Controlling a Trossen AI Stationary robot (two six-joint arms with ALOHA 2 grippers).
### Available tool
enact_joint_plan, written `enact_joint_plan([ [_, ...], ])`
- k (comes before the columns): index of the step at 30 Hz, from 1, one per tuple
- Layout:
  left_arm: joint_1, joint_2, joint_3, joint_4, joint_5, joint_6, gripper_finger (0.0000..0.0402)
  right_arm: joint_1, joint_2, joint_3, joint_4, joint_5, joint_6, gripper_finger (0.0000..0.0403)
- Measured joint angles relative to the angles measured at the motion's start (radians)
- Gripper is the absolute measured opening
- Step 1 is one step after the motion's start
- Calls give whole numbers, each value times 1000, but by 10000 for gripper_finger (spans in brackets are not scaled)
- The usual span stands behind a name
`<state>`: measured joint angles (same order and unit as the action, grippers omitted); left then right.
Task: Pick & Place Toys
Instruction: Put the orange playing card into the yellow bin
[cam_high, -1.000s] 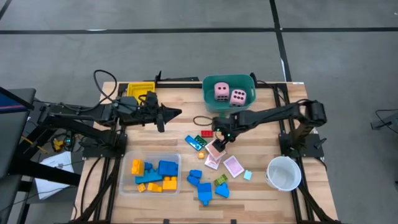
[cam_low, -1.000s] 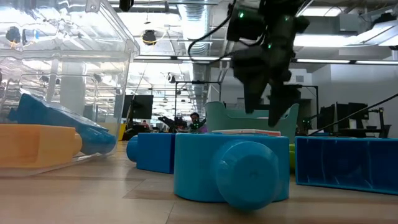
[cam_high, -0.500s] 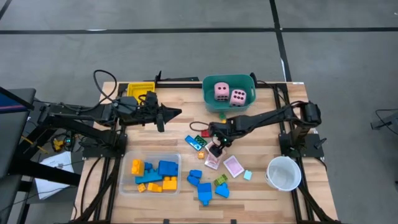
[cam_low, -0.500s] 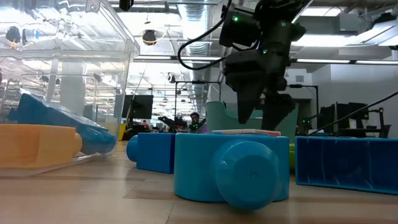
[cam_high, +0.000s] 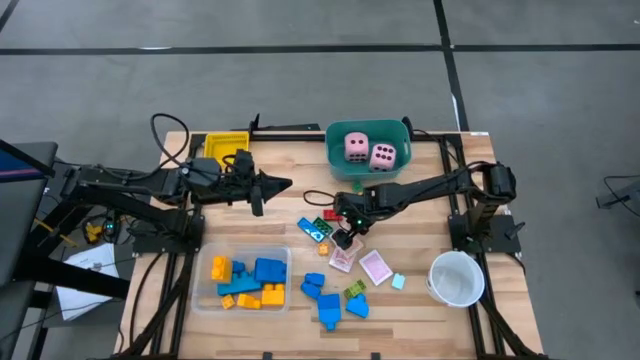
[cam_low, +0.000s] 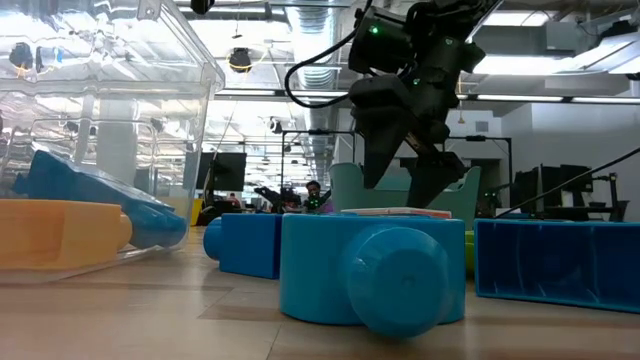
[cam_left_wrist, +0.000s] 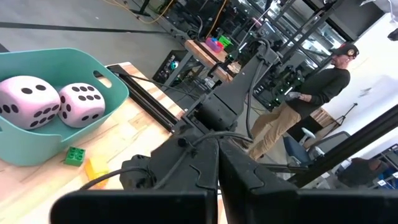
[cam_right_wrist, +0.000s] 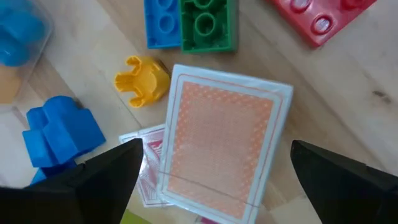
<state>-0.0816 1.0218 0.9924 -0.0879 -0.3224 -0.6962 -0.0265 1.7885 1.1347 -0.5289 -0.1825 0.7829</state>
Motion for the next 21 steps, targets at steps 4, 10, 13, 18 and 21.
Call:
enact_joint_plan([
  [4,0,0,0,0,0,0,0,-1,0,0,6,16,14,398],
  [10,0,0,0,0,1,0,0,-16,0,0,22,46,14,399],
  [13,0,0,0,0,2,-14,0,-27,26,4,62,44,7,399],
  [18,-15,0,-1,1,5,-20,0,-36,88,4,116,-10,-7,399],
  [21,-27,0,-1,5,4,-19,0,-32,110,7,130,-30,-16,399],
])
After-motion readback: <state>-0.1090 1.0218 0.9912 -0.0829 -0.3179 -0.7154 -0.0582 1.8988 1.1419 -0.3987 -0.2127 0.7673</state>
